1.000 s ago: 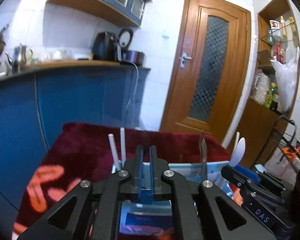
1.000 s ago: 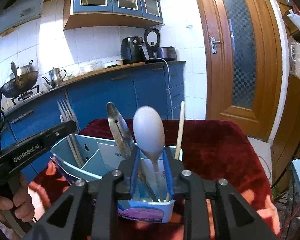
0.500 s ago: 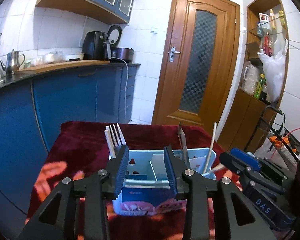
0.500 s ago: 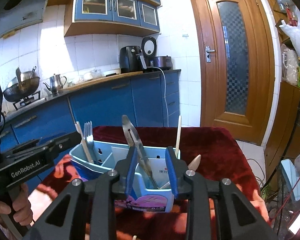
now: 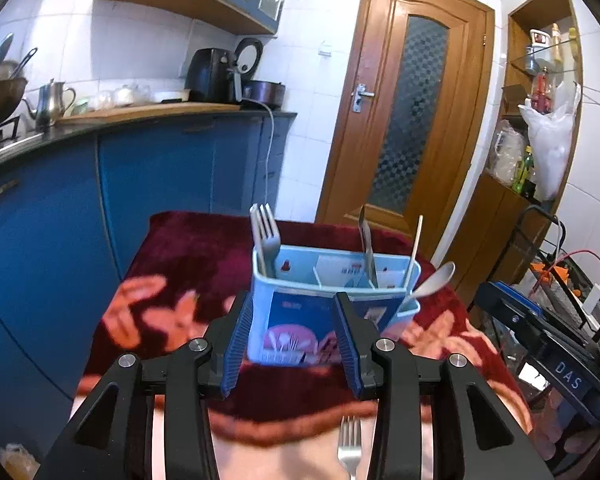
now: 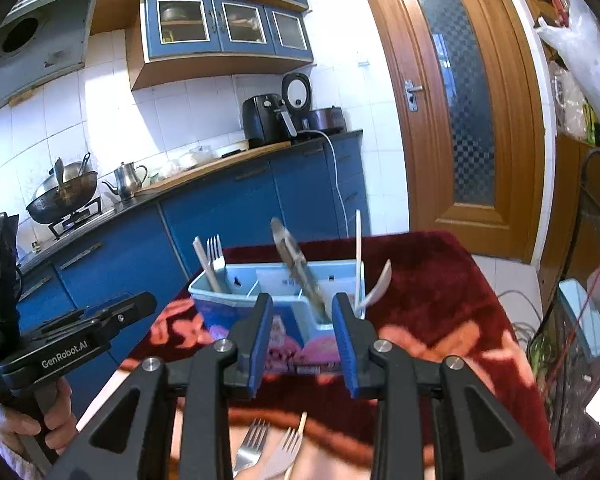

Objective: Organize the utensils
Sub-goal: 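Move both open tools back down to the remaining forks and chopstick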

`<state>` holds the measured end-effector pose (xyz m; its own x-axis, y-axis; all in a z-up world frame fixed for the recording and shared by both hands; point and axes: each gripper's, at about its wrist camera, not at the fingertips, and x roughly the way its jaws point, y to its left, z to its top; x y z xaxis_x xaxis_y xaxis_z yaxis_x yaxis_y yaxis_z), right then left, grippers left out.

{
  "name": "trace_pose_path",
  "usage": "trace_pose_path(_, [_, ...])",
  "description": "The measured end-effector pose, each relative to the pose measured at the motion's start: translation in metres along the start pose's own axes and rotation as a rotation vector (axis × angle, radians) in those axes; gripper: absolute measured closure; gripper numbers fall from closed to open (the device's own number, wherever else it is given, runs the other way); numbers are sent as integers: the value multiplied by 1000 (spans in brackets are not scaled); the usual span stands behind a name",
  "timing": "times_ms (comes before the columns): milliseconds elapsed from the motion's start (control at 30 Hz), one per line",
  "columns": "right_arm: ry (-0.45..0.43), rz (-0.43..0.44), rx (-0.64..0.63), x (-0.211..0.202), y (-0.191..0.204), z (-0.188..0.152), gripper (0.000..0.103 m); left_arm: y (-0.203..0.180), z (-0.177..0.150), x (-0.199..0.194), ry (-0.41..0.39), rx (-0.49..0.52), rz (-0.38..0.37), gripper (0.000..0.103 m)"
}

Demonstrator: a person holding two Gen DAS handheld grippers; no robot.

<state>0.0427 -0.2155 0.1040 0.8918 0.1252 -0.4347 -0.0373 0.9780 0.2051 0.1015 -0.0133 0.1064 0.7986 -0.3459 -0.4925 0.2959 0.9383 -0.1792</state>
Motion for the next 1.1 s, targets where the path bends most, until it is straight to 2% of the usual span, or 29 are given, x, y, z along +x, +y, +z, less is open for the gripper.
trace_pose_path(167, [52,3,25,-8,0,-15,67,3,-11,-14,20,-21,5,60])
trace_pose_path(333, [106,-7,34,-13,-1,-34,67,3,-29,-17,73,-20,16,60])
trace_pose_path(667, [175,-46,71,-22,-14,-71,64,-4,-69,-3,211,-4,18,60])
trace_pose_path(1100, [227,-48,100,-17,-30,-90,62,-23,-108,28,398,56,1,60])
